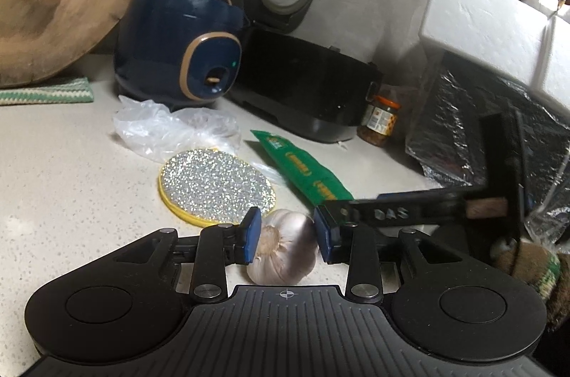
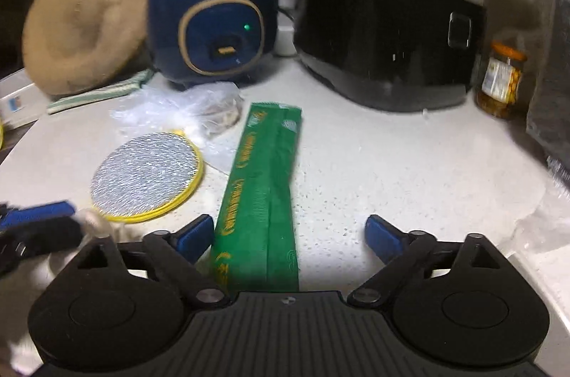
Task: Collect trash
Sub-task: 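Grasp the second green packet with the right gripper while the left gripper holds the garlic, then lift the garlic and green packet and carry them toward the bin with both grippers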
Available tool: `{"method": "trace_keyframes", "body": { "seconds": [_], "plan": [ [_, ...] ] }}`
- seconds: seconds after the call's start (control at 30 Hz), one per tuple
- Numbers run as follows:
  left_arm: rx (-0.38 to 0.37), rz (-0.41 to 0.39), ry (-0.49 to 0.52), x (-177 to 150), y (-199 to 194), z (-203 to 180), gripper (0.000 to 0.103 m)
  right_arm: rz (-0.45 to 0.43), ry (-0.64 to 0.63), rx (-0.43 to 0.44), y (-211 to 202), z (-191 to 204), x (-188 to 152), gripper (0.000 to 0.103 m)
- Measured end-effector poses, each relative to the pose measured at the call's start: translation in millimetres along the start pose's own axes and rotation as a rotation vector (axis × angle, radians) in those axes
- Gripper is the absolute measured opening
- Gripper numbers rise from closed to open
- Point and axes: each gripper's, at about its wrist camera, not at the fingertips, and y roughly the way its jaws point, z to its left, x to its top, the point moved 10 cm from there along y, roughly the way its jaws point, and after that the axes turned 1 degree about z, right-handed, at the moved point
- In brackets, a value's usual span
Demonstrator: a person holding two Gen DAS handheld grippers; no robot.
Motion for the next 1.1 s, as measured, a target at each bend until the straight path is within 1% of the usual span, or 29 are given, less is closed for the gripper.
{"method": "trace_keyframes", "body": {
  "seconds": [0.1,0.2,0.23,0.27,0.3,0.33,0.4,0.5,0.6,0.7,0.77,0.8,0.87,0.9,0.93,1.0,1.03,1.1],
  "plan": [
    [-0.003,0.001,-0.007,0.3,0.6,0.6,0.037,-0.01,-0.004,0.011,4.9,3.3,4.8,0.093],
    [-0.009,0.003,-0.018,0.4,0.6,2.2,0.037,-0.012,-0.027,-0.02,15.0,5.5,10.9,0.093],
    [-0.011,0.003,-0.021,0.5,0.5,2.6,0.037,0.0,-0.019,-0.017,18.4,5.1,11.2,0.088],
    [-0.012,0.002,-0.022,0.3,0.3,2.8,0.037,0.016,-0.008,0.003,20.9,5.5,10.4,0.082],
    [-0.013,0.002,-0.022,0.3,0.2,2.9,0.037,0.021,-0.002,0.016,21.6,6.4,11.2,0.068],
    [-0.014,0.002,-0.021,0.6,0.1,3.2,0.037,0.015,-0.009,0.013,19.7,7.1,12.2,0.052],
    [-0.014,0.002,-0.021,0.7,0.1,3.6,0.037,0.028,-0.022,0.041,14.3,11.7,10.3,0.032],
    [-0.01,0.001,-0.014,0.4,-0.2,3.5,0.037,0.034,-0.052,0.073,0.0,18.6,4.2,0.029],
    [-0.009,0.003,0.001,-0.2,0.1,1.9,0.038,0.027,-0.09,0.07,-15.9,22.9,-4.7,0.029],
    [-0.009,0.021,0.015,-1.6,1.6,-0.2,0.041,0.022,-0.106,0.066,-27.8,22.5,-12.5,0.029],
    [0.003,0.029,0.028,-2.0,2.1,-1.1,0.041,0.014,-0.116,0.042,-32.5,18.8,-15.4,0.03],
    [0.011,0.032,0.037,-2.1,1.7,-1.5,0.041,0.006,-0.123,0.027,-34.3,16.4,-16.3,0.032],
    [0.019,0.033,0.048,-2.1,1.3,-2.0,0.041,-0.014,-0.127,-0.003,-35.5,11.8,-15.6,0.043],
    [0.023,0.033,0.055,-2.5,1.4,-2.8,0.041,-0.023,-0.122,-0.008,-36.4,9.1,-14.9,0.05],
    [0.029,0.038,0.066,-3.2,1.7,-4.0,0.041,-0.033,-0.115,-0.007,-36.6,7.7,-13.1,0.054],
    [0.04,0.049,0.085,-3.8,4.1,-5.6,0.042,-0.041,-0.1,0.007,-34.0,6.9,-8.7,0.055],
    [0.042,0.055,0.091,-3.2,5.0,-6.0,0.042,-0.04,-0.091,0.019,-31.5,7.8,-6.6,0.057],
    [0.05,0.075,0.104,-0.9,7.8,-5.1,0.046,-0.035,-0.077,0.035,-25.6,9.3,-3.6,0.059]
  ]
}}
